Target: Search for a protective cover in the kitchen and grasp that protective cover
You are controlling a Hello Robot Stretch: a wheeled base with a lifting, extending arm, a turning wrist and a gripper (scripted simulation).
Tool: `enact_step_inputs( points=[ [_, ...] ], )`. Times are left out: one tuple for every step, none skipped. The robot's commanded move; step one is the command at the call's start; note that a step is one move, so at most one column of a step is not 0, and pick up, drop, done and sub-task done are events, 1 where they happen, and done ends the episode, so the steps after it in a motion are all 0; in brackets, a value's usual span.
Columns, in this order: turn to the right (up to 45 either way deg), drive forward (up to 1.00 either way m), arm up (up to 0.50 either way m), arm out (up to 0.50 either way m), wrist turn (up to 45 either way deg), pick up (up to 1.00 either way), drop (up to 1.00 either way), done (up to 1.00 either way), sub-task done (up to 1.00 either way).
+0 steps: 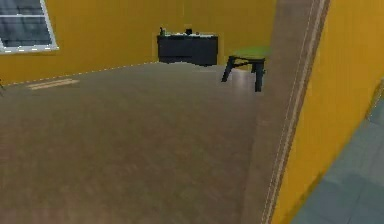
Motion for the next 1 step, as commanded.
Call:
enact_step_inputs(
  points=[
    [-33.0,0.0,0.0,0.0,0.0,0.0,0.0,0.0,0.0]
  ],
)
